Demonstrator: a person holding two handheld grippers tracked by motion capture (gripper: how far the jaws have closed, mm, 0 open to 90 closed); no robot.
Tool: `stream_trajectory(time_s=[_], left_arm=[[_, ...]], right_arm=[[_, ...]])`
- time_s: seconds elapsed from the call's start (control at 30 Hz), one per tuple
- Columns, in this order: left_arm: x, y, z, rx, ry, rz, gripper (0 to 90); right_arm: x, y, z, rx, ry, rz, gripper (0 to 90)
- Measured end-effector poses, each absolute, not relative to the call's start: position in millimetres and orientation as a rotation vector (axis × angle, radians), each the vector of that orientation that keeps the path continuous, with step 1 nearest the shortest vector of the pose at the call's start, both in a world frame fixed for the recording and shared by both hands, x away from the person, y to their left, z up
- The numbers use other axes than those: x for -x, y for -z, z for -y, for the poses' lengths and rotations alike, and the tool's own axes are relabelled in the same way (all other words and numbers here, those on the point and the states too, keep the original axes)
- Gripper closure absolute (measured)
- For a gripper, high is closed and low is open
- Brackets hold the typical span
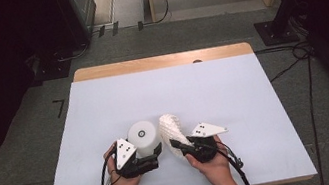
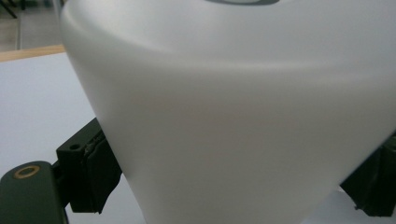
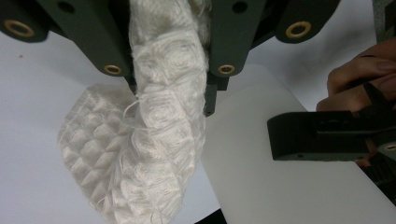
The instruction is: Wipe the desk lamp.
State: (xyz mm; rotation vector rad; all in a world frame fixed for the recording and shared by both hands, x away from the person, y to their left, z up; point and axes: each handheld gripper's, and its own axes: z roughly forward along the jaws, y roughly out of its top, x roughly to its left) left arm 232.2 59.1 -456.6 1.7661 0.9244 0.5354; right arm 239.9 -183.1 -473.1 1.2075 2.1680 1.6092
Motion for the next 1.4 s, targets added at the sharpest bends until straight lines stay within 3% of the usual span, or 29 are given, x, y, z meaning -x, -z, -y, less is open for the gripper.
stream_trajectory(time_s=[0.87, 1.4], left_arm=[[-226, 472, -35, -1.877, -0.495, -0.825, 8.4], [-223, 455, -46, -1.792, -0.512, -0.81, 8.5]], right_arm=[[-230, 442, 192, -1.16, -1.696, -2.058, 77.6], [-236, 471, 187, -1.257, -1.614, -2.087, 77.9]])
